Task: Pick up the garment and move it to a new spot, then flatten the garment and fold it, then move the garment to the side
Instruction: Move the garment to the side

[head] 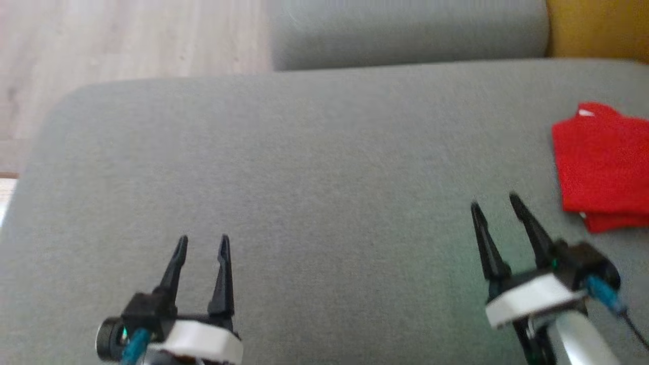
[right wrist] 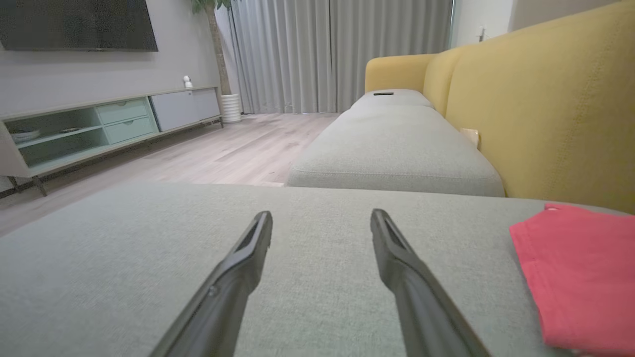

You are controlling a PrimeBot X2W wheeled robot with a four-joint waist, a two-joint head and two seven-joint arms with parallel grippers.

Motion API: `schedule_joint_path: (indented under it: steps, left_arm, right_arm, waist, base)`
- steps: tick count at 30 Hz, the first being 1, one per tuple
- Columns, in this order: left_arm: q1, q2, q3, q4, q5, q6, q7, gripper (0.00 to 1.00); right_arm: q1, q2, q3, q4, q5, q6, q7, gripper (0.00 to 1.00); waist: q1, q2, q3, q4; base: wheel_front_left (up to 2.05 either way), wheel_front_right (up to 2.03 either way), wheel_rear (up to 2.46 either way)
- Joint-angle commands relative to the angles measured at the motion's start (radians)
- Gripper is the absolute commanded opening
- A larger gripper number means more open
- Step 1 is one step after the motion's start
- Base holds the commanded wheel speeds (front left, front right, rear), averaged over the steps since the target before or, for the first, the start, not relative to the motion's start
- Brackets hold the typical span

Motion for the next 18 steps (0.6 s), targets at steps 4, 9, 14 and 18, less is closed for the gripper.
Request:
schedule_joint_path:
  steps: [4,9,14,18]
  left_arm:
    - [0.028,-0.004,0.040,-0.070,0.025,0.000,-0.006,1.00]
    - [0.081,-0.004,0.040,-0.074,0.018,0.018,-0.006,1.00]
    - [0.090,-0.004,0.033,-0.072,0.033,0.011,-0.006,1.00]
    - [0.085,-0.004,0.030,-0.068,0.035,0.011,-0.006,1.00]
  right_arm:
    - [0.085,0.031,-0.028,-0.077,-0.043,-0.001,-0.013,1.00]
    - [0.166,0.077,-0.092,-0.120,-0.076,-0.001,-0.013,1.00]
    - [0.199,0.101,-0.125,-0.126,-0.084,-0.001,-0.013,1.00]
    - [0.201,0.107,-0.127,-0.123,-0.087,-0.001,-0.013,1.00]
  waist:
    - [0.0000,0.0000,-0.066,0.055]
    - [0.0000,0.0000,-0.094,0.065]
    - [0.0000,0.0000,-0.107,0.066]
    - [0.0000,0.0000,-0.114,0.062]
  base:
    - [0.00,0.00,0.00]
    - [0.00,0.00,0.00]
    - [0.00,0.00,0.00]
    - [0.00,0.00,0.00]
